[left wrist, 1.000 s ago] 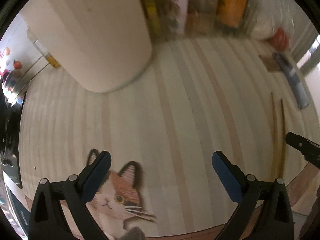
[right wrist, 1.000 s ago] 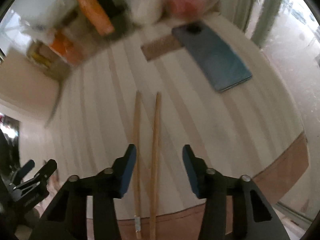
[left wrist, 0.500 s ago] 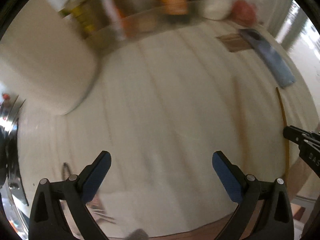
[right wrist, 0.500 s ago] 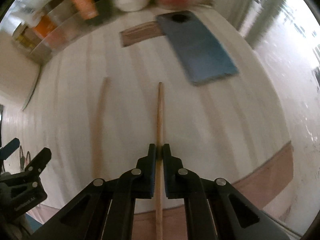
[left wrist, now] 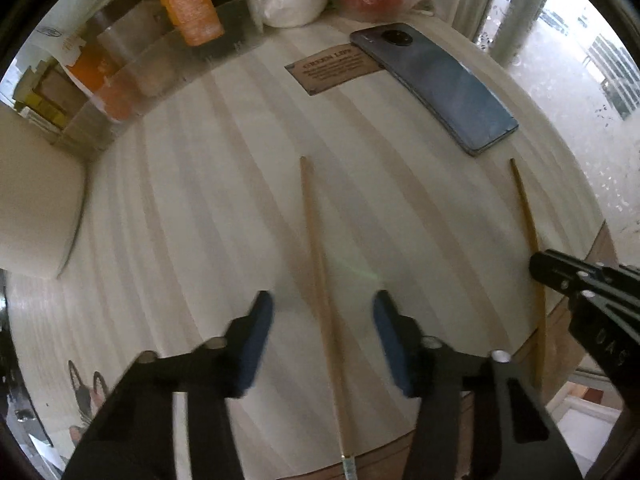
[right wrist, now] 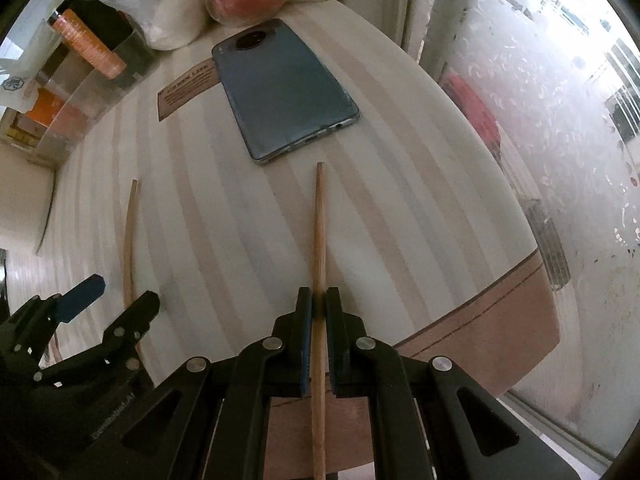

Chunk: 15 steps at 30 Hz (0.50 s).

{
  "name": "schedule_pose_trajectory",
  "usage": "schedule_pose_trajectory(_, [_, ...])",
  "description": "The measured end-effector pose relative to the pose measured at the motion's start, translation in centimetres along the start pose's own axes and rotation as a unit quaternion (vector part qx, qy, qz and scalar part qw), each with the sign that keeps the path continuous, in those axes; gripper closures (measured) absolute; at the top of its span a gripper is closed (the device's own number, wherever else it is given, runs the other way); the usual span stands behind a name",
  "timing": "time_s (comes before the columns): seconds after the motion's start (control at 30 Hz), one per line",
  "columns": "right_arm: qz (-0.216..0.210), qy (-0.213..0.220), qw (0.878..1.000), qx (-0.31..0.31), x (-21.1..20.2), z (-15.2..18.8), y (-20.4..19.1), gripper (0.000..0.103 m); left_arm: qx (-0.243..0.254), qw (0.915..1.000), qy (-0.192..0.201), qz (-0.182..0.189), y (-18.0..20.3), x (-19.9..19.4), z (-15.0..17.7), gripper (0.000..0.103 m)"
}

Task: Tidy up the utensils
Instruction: 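Grasp a light wooden chopstick with the left tool while the right tool grasps the other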

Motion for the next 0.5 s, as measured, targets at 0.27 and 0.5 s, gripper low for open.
schedule_pose_trajectory(0.27, [-0.018, -0.009, 1.0, -0.003, 0.3, -2.1, -3.4, 0.096, -0.038, 0.9992, -0.001, -0.011, -4.3, 0.0, 0.7, 0.098])
schedule_pose_trajectory(0.5, [-0.073, -0.015, 0.996, -0.041, 0.7, -2.1, -9.5, 0.096, -0.1, 0.9943, -0.006, -0.036, -12.1, -0.2, 3.9, 0.098])
Point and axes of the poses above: each gripper's, at about its wrist camera, not at the fingertips, and x roughly the way its jaws point, y to its right, z to its underside, the point moved 2 cm from there along x, roughly the way its jaws point, and after that the axes turned 4 degrees about -z, right-handed, at the moved point
